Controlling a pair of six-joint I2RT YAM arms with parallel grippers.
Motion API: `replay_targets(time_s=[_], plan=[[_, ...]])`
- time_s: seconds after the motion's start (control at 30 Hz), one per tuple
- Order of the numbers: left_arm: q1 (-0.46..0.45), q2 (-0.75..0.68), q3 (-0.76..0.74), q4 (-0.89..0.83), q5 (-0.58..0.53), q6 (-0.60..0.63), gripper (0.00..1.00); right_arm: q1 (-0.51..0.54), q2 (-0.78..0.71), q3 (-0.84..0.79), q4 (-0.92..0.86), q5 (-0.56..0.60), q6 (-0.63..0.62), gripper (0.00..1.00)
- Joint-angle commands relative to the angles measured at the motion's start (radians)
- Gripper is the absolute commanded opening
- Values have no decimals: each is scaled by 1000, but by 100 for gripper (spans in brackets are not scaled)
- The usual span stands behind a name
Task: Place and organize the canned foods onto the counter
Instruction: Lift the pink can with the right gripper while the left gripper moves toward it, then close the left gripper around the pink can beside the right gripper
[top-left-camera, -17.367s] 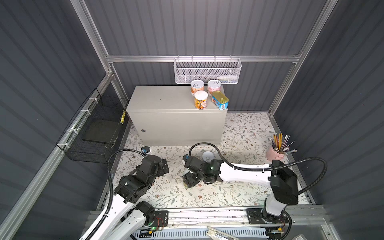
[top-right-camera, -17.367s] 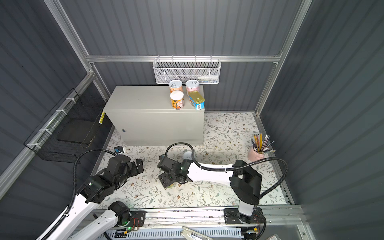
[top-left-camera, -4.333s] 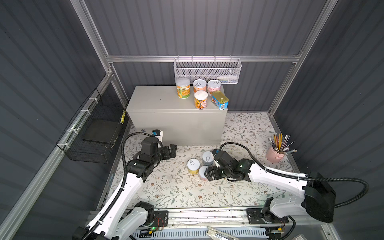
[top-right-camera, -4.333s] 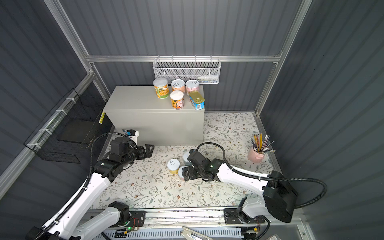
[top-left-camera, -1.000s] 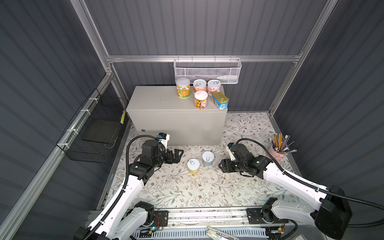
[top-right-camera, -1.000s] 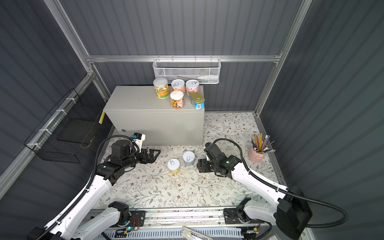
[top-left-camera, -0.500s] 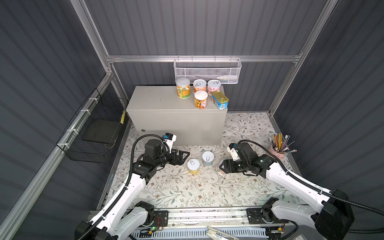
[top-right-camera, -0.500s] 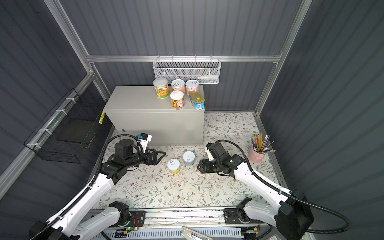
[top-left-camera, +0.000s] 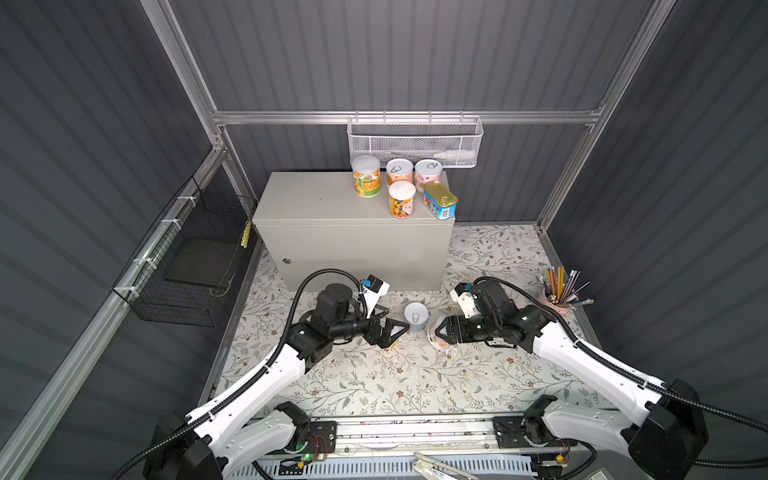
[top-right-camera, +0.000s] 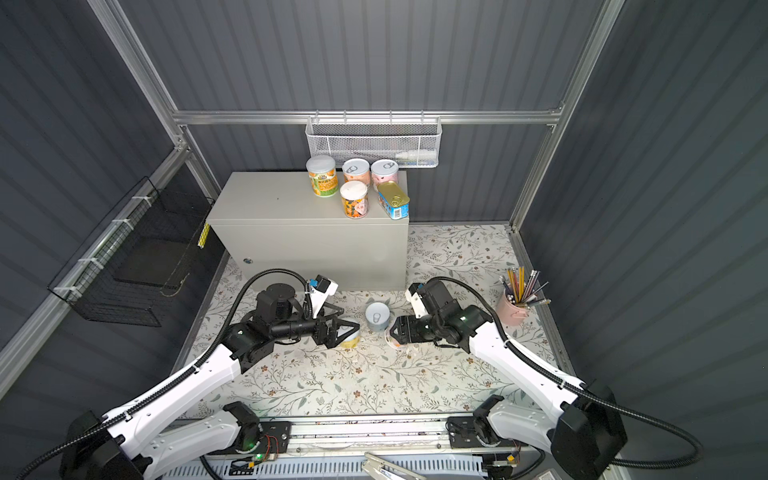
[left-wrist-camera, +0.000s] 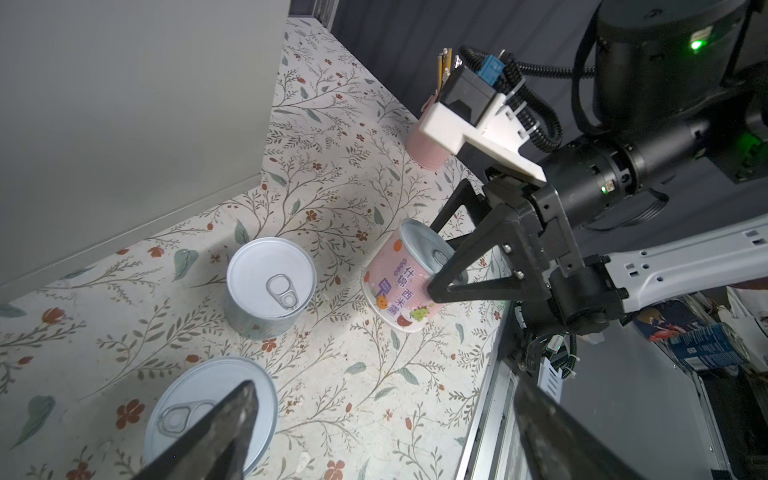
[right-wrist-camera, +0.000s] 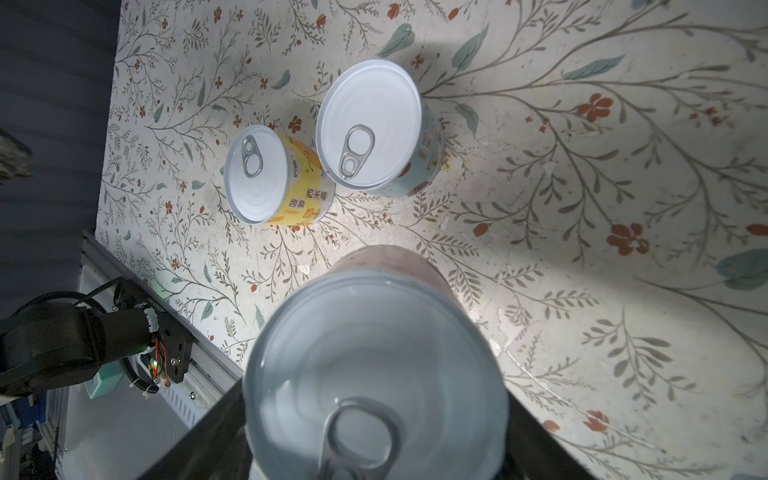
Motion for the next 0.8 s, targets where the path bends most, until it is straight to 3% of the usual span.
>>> replay_targets(time_s=[0.0,0.77], plan=[[-27,25,-10,40,28,61,96,-8,-22,49,0,-33,-13,72],[-164,223,11,237,109,89,90,-15,-21,74,-1,-163,8,73]])
